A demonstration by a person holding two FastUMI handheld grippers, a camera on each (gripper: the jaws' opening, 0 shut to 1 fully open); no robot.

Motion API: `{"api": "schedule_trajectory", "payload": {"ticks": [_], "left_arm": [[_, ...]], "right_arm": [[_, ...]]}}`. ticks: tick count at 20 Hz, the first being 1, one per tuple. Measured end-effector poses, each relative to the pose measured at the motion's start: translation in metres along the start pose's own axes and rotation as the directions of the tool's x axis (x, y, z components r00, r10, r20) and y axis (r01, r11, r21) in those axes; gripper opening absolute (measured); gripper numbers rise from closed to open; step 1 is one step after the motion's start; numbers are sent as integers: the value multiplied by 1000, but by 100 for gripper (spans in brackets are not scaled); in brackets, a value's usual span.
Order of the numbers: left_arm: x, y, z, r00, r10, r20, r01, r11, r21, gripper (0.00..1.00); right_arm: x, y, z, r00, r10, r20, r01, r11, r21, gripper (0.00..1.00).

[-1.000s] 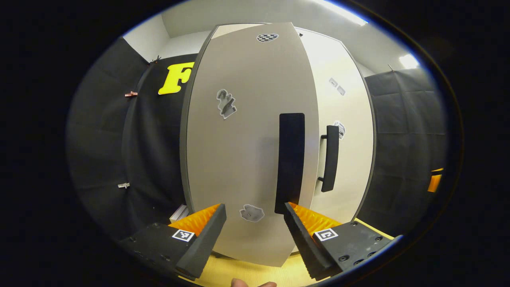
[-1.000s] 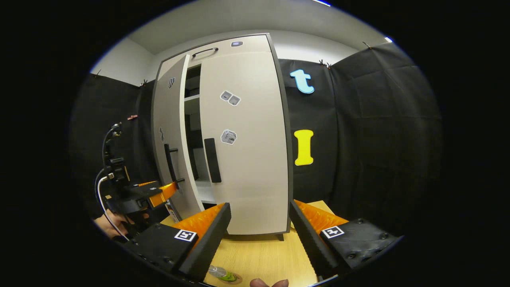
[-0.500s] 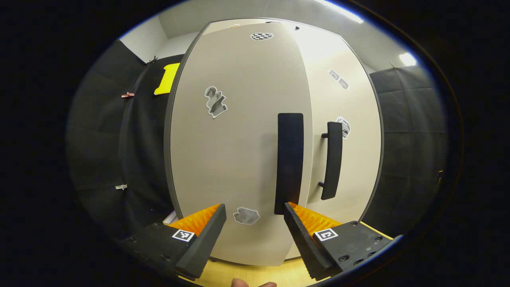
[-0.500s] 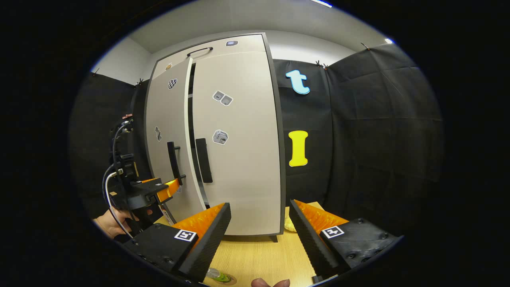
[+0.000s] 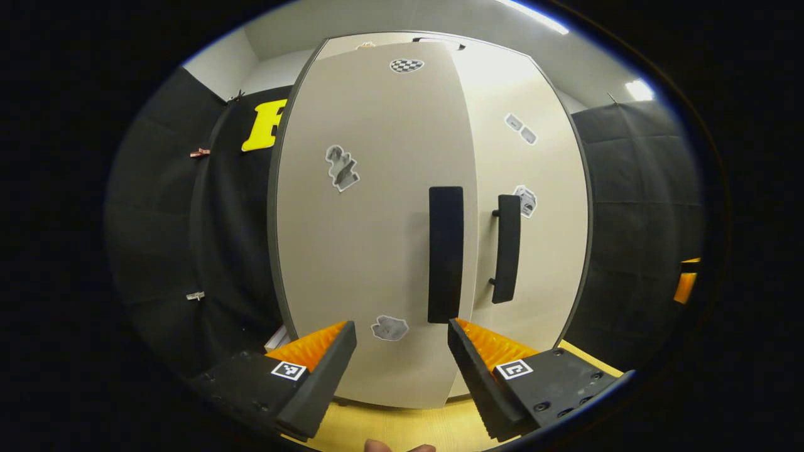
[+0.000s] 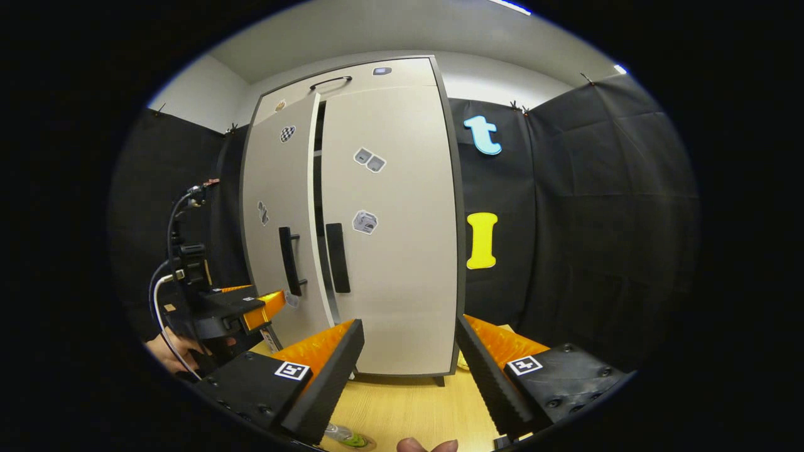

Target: Grasp the bottle in the cabinet with the left hand and place it on the coaster, then close the right door with the right hand and the left door with the left hand.

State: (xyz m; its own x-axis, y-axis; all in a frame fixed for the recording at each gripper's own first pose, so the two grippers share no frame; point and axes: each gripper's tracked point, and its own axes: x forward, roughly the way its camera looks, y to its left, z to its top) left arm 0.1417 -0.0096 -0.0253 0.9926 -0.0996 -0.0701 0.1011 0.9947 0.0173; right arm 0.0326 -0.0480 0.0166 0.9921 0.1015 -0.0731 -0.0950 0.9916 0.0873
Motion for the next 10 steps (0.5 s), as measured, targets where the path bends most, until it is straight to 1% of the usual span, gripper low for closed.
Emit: {"api": "schedule_trajectory", "payload": {"ticks": [4,5,6,8,10], "left_arm": [[-34,-3,12,1000,-14,21,12,998,53,94],[-43,-3,14,1000,-13,26,12,998,68,92],[-52,-3,15,999,-17,32,14,997,79,94],[-69,-4,17,999,-18,38,14,996,87,93],[-87,-4,15,999,-14,31,11,997,72,93]], "right_arm": [[-7,10,5,1000,10,9,-10,1000,-14,98],[-9,12,5,1000,8,7,-8,1000,-18,98],[-9,15,5,1000,10,3,-9,1000,-19,98],[-12,19,5,1000,11,2,-11,1000,-20,98],[-15,20,8,1000,3,9,-3,1000,-20,98]]}}
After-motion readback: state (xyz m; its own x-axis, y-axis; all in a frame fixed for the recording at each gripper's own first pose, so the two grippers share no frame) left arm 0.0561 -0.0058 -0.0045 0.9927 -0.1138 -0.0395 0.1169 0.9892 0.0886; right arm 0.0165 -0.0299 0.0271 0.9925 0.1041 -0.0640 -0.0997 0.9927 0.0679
